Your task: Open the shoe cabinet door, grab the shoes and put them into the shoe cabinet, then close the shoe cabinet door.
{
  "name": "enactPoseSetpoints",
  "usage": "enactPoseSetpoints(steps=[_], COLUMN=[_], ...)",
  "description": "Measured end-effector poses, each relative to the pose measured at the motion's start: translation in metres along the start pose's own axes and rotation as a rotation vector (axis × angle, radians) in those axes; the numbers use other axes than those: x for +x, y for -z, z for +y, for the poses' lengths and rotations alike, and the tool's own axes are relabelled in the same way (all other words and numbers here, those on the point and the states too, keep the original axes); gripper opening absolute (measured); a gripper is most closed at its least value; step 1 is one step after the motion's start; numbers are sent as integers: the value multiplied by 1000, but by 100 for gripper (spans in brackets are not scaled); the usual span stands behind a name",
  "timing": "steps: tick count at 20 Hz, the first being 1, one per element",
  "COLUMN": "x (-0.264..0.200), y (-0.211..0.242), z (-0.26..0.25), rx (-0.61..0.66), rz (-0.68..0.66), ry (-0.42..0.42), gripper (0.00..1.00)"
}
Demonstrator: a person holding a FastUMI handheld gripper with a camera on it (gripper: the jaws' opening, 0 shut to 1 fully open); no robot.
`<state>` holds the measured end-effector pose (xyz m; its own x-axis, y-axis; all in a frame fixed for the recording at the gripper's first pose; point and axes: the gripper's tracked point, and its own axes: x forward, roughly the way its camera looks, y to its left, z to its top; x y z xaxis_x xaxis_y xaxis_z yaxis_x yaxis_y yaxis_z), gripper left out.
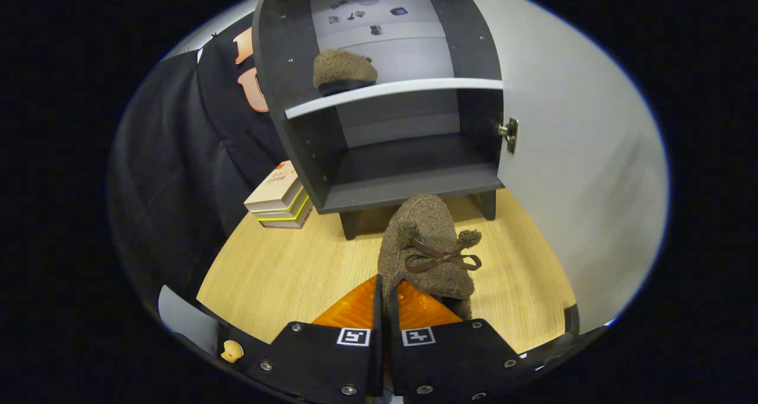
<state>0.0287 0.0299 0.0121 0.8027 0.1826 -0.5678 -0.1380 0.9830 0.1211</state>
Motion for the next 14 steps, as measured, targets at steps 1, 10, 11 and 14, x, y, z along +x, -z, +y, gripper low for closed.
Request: enactPoseSetpoints(steps=[1,10,11,14], x=[-6,-29,-27,-18], y=[-12,-134,-151,-200], z=[2,0,-2,-6], rx=[-14,-115,-126,-156], rz=[-20,-173,-189,-235], ry=[4,22,27,33], gripper=[5,5,5,5])
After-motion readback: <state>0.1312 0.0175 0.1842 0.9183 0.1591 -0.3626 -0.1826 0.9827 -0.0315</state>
